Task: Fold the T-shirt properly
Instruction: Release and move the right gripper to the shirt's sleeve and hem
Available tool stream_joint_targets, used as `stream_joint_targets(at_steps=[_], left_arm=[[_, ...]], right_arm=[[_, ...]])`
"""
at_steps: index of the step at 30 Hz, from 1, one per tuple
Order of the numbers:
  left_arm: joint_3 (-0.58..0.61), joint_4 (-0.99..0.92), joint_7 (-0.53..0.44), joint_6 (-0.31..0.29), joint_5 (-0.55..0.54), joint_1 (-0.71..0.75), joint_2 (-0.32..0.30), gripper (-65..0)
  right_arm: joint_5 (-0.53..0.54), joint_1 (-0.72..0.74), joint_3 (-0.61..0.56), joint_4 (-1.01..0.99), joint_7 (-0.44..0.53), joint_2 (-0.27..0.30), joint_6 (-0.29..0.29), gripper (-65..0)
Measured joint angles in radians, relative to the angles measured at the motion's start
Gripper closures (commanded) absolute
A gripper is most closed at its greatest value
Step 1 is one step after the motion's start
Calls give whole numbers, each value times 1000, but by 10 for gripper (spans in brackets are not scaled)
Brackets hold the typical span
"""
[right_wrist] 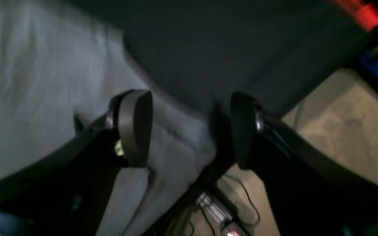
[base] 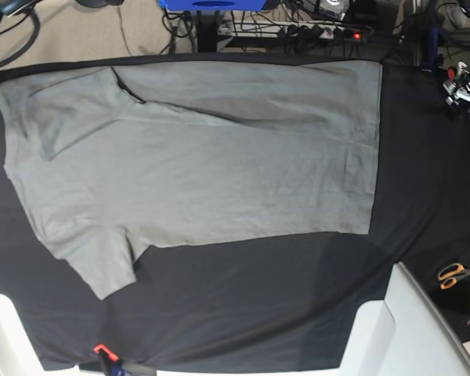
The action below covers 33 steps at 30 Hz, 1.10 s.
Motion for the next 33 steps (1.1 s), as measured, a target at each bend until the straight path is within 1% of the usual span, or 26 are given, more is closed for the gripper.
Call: stream_joint_targets(at_steps=[1,2,4,5,7,8,9,10,11,12,13,16,18,19,20,22,23,24,26,27,28,30,31,33], left_arm=[[1,0,3,-2,0,-2,-3,-466],[3,-1,3,-7,-4,-9,-5,-466],[4,-2,4,-6,-2,-32,-6,-466],[5,-2,3,-6,-3,-40,-7,-466],[25,1,-2,-7,-11,-53,-6,-461],[51,1,-3,-27,-12,-55,-6,-459],[77,0,3,-65,-32,-55,-5,-457],[97,0,9,-110,-64,-57,-2,-457],[116,0,10,-142,-84,-59,0,-457],[129,0,10,-174,-94,-63,0,-457],[137,0,0,-198,-98,-64,-1,-457],[149,1,0,-210,-90,-75,-3,-457],[150,1,0,-211,-91,-83,-6,-456],[149,2,-2,-211,-91,-84,-10,-456],[149,6,-1,-211,-91,-83,-13,-456],[150,16,0,-215,-91,-79,-16,-456],[149,21,0,-218,-92,-77,-18,-456],[149,23,0,-217,-91,-78,-21,-456],[148,31,-1,-217,-90,-77,-27,-456],[146,35,-1,-217,-92,-78,-26,-456],[147,35,-1,-218,-94,-78,-24,-456],[146,28,0,-217,-91,-78,-24,-456],[145,27,0,-217,-91,-77,-24,-456],[144,27,0,-217,-91,-75,-23,-456]], right_arm=[[-4,-4,5,0,-3,-3,14,-360],[-13,-10,7,-1,-13,-8,42,-360],[-19,-13,6,-3,-23,-14,128,-360],[-19,-14,-11,-3,-20,-13,167,-360],[-23,-14,-92,-3,-16,-4,229,-359],[-19,-11,-132,-4,-11,-2,258,-359],[-13,-5,-162,-6,-8,0,271,-359],[-7,1,-188,-18,-8,10,280,-359],[-7,13,-217,-43,-10,28,293,-359],[-19,36,-240,-80,-8,50,292,-359],[-22,67,-256,-132,5,76,278,-359],[-17,163,-270,-299,78,138,280,-359],[-11,224,-275,-438,137,181,291,-359],[-18,256,-287,-517,163,208,280,-359],[-30,281,-316,-583,191,237,270,-359],[-31,332,-414,-705,264,309,272,-359],[-20,365,-470,-767,334,341,273,-359],[-18,402,-521,-830,397,362,269,-359],[-14,471,-609,-946,521,387,269,-359],[-10,497,-645,-1005,586,391,261,-359],[0,520,-679,-1065,635,396,241,-360],[-18,545,-737,-1174,683,412,168,-360],[-20,549,-763,-1215,708,419,143,-360],[-19,542,-825,-1260,757,427,122,-360]])
